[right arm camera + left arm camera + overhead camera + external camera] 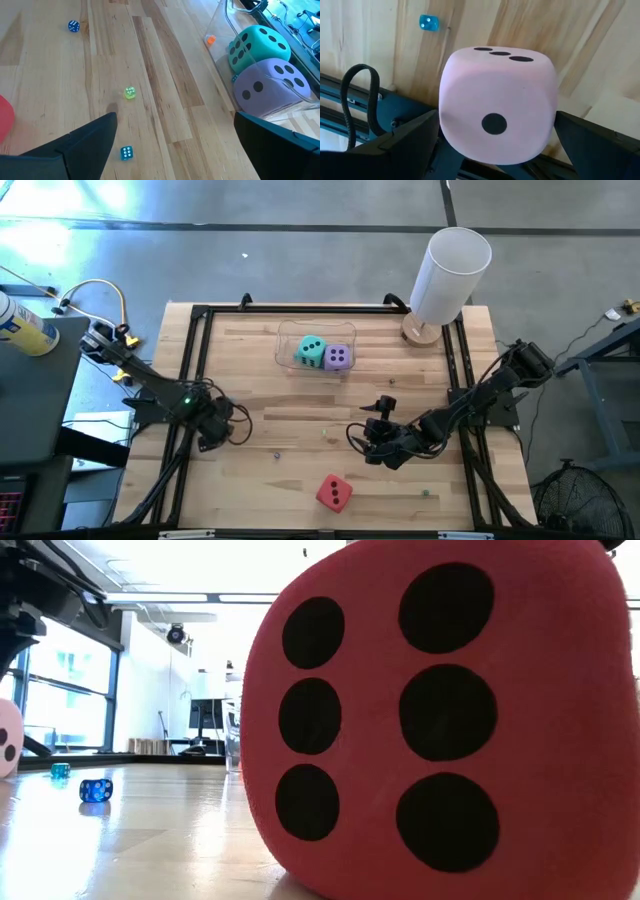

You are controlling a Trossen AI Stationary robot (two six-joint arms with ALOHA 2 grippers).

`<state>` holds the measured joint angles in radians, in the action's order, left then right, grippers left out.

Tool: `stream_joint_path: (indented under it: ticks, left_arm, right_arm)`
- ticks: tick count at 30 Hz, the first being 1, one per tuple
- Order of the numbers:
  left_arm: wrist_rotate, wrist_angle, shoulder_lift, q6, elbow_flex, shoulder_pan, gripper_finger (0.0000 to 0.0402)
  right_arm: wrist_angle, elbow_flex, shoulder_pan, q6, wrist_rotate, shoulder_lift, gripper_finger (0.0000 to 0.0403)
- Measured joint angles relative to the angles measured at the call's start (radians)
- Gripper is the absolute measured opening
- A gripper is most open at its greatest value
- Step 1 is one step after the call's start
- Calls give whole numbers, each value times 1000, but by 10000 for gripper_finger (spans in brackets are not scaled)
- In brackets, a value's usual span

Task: Pick & Place Dice
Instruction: Put the large pink dice into the transparent bin

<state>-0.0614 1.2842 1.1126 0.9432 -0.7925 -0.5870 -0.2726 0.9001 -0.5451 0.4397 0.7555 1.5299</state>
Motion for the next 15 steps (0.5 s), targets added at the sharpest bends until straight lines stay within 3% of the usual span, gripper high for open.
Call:
stream_joint_path:
  ticks: [15]
  left_arm:
    - [-2,-3,0,-78,0,167,381]
  right_arm:
    - [0,0,0,0,0,0,394]
